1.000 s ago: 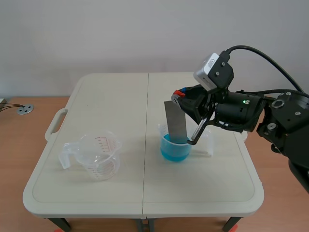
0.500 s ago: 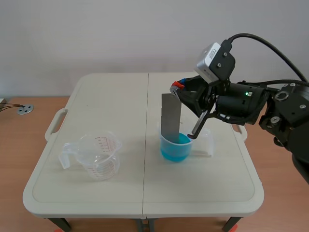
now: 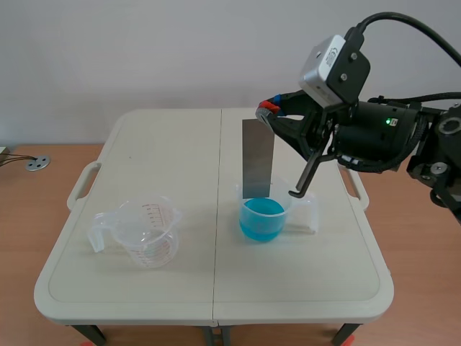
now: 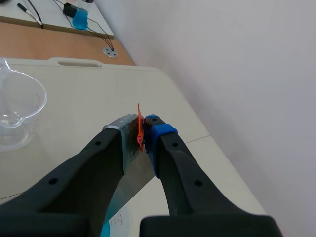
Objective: Hold the metal plate by the orange handle, dip it into the blue solution, take it out and point at it, then put the plate back in the beaker on the left.
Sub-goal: 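Raise the plate and point at it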
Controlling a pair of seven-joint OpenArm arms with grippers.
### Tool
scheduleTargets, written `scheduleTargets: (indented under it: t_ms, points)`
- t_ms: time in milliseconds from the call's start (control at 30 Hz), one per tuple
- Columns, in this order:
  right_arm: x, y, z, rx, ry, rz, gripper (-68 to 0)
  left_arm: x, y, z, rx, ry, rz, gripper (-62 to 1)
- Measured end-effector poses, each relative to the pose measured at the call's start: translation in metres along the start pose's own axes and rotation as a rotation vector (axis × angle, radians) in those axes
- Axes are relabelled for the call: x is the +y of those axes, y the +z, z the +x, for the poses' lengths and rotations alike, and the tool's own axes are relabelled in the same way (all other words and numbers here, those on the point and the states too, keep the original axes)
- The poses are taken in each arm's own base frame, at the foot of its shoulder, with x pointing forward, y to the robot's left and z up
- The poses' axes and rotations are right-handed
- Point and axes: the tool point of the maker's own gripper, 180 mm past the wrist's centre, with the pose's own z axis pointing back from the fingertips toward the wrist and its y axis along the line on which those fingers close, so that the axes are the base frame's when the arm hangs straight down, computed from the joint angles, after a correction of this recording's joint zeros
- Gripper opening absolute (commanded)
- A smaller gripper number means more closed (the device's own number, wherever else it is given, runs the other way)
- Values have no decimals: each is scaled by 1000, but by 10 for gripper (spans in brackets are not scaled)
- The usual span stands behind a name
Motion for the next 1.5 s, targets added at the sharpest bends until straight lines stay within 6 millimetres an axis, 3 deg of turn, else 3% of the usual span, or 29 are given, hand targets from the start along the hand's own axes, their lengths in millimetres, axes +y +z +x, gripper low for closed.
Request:
scheduleTargets:
  t_ms: [133,400,700,900,1100,1500]
  points:
    - [3,8,11,-11,21,-15,-662,2,-5,5,-23,-1,-7,-590]
    - [-13,22,36,-39,96,-74,-662,9,-12,13,-53,-19,7,-590]
    - [-22,29,41,-32,122,-105,-662,18,-23,19,-68,-36,18,-591]
    - [-27,30,51,-45,154,-117,-662,24,-35,33,-120,-45,7,-591]
    - [-28,30,64,-62,189,-120,-662,29,-62,43,-121,-56,8,-591]
    - [-29,30,74,-79,216,-122,-662,6,-126,90,-189,-86,-83,-591]
